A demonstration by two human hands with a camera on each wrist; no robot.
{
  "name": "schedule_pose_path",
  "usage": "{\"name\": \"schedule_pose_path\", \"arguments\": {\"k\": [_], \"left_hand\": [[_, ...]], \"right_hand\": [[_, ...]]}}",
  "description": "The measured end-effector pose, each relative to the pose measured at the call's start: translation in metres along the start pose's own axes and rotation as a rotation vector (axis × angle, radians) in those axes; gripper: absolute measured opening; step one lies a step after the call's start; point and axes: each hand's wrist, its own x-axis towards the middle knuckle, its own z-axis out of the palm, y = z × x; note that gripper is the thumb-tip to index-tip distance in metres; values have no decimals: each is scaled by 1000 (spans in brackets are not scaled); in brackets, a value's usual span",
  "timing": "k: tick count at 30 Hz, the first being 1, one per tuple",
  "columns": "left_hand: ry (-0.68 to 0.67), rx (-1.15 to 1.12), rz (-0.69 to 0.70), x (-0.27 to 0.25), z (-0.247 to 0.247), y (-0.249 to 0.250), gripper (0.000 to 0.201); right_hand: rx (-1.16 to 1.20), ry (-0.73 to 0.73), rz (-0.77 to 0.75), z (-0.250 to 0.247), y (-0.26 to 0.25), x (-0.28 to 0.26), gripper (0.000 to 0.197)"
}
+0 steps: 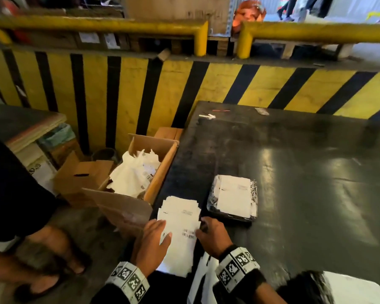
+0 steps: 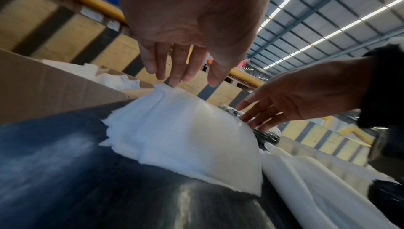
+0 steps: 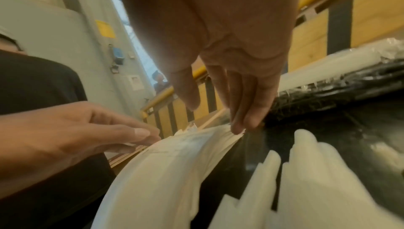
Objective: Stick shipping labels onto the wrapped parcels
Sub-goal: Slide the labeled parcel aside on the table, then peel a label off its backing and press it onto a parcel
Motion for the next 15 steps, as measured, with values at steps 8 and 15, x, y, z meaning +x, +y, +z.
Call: {"name": "schedule_pose_path", "arguments": {"k": [8,15], "left_hand": [[-17,-160,-14,12,0,-3,66],[31,-793,-153,28,-32,25,49]], "right_hand": [[277,188,107,9,-1,12,39],[953,153,84,-23,-34,4,29]]}}
